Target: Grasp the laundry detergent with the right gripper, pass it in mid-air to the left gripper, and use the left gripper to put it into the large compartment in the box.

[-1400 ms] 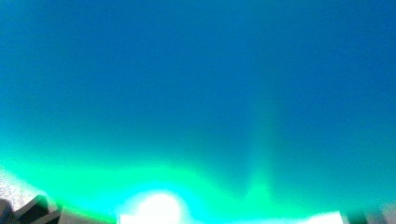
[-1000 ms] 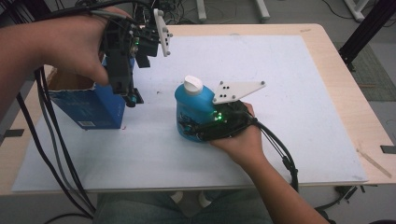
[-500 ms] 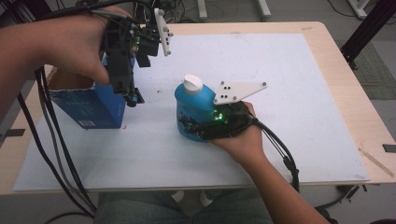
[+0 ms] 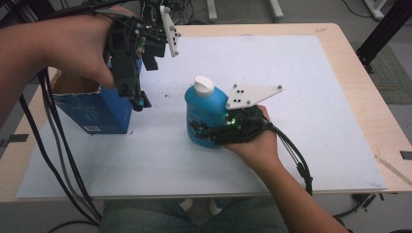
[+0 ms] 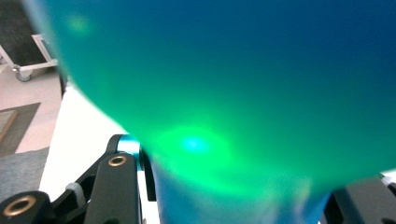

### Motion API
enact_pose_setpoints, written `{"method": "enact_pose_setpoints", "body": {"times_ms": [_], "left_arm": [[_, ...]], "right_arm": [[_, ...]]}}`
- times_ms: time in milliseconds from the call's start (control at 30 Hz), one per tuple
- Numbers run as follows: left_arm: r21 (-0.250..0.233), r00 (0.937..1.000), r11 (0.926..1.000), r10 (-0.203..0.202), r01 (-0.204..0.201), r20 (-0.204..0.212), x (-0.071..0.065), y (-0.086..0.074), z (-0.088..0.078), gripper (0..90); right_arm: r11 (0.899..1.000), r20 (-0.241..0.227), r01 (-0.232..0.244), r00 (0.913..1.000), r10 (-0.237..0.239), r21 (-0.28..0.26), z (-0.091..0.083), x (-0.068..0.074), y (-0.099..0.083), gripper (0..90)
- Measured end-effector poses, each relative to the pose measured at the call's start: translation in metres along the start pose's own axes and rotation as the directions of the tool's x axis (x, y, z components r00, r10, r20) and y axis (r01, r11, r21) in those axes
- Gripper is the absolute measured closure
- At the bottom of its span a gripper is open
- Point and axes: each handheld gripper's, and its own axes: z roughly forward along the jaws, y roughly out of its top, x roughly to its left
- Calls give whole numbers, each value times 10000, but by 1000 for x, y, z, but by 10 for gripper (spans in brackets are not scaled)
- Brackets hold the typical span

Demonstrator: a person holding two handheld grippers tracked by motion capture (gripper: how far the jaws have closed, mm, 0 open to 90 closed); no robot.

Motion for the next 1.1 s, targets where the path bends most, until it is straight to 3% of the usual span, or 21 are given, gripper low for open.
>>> {"method": "enact_pose_setpoints", "body": {"times_ms": [367,567,867,1100], "left_arm": [[-93,9997,9999,129,-127,214,-7,11,-9,18],[-71,9996,9999,94,-92,262,-12,18,-14,18],[156,9988,9989,430,-433,229,-23,29,-15,18],[403,9988,9982,431,-440,236,-29,38,-13,18]], "right_arm": [[9986,-407,341,9986,-325,412,-12,-3,16,457],[9964,-892,566,9947,-509,630,-14,-3,25,457],[9916,-1715,878,9826,-706,952,-7,-3,34,458],[9884,-2256,1077,9708,-813,1074,0,-2,39,458]]}}
